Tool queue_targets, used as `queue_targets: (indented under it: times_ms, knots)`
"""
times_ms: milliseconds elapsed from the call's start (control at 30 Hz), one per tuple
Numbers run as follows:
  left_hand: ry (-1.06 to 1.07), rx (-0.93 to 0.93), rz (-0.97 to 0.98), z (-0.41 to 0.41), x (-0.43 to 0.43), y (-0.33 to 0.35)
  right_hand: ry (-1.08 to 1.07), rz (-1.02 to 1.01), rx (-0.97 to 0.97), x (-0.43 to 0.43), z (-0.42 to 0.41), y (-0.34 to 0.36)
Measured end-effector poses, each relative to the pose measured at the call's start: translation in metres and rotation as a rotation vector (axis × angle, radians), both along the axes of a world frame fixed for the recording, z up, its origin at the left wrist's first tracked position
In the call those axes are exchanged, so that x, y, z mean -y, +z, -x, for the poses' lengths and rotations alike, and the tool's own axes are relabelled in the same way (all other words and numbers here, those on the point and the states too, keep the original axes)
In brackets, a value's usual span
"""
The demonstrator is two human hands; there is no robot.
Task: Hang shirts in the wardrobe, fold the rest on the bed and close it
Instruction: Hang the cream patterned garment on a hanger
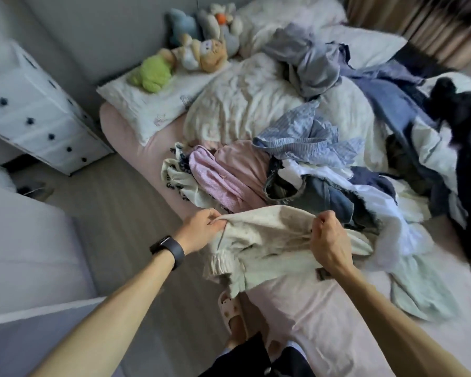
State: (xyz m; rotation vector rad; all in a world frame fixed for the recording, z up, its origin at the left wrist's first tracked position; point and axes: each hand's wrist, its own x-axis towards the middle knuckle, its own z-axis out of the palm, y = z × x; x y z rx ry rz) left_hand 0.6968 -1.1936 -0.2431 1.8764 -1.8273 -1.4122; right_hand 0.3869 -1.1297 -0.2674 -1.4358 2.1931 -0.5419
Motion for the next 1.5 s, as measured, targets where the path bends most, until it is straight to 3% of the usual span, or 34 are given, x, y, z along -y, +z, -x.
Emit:
queue_targets:
  times_ms: [267, 467, 633, 733, 900, 967, 1067, 1200, 1367, 1433, 1500]
  knots:
    - [0.268, -0.158, 0.277, 0.03, 0.003, 0.196, 0.17, 0.245, 0.168, 0.017, -0.024, 0.133]
    - [0.495, -0.212, 0.408, 0.044, -0.038, 0.283, 0.306, 0.386, 0.265, 0.003, -0.039, 0.184]
    - [0.7, -0.404, 0.449, 0.026, -0.072, 0.35, 0.381, 0.521, 0.391, -0.006, -0.054, 0.227]
    - [0.861, -0.531, 0.476, 0.013, -0.084, 0.39, 0.559, 0.669, 0.511, -0.019, -0.073, 0.267]
    - [1.023, -0.668, 0.519, -0.008, -0.113, 0.438, 0.994, 0.515, 0.581, -0.049, -0.132, 0.322]
    - [1.064, -0.711, 0.539, -0.017, -0.122, 0.445, 1.064, 0.438, 0.558, -0.053, -0.152, 0.33]
    - [1.183, -0.671, 0.604, -0.059, -0.159, 0.446, 1.077, 0.491, 0.428, -0.059, -0.185, 0.338]
    - [1.23, -0.5, 0.568, -0.128, -0.222, 0.416, 1.124, 0.619, 0.395, -0.059, -0.215, 0.359]
    - [1.175, -0.255, 0.317, -0.171, -0.291, 0.371, 1.194, 0.674, 0.298, -0.07, -0.262, 0.383]
    - [1.076, -0.09, 0.311, -0.182, -0.314, 0.365, 1.236, 0.659, 0.261, -0.085, -0.291, 0.384]
    - [0.992, -0.055, 0.329, -0.182, -0.331, 0.361, 1.256, 0.638, 0.235, -0.099, -0.315, 0.379]
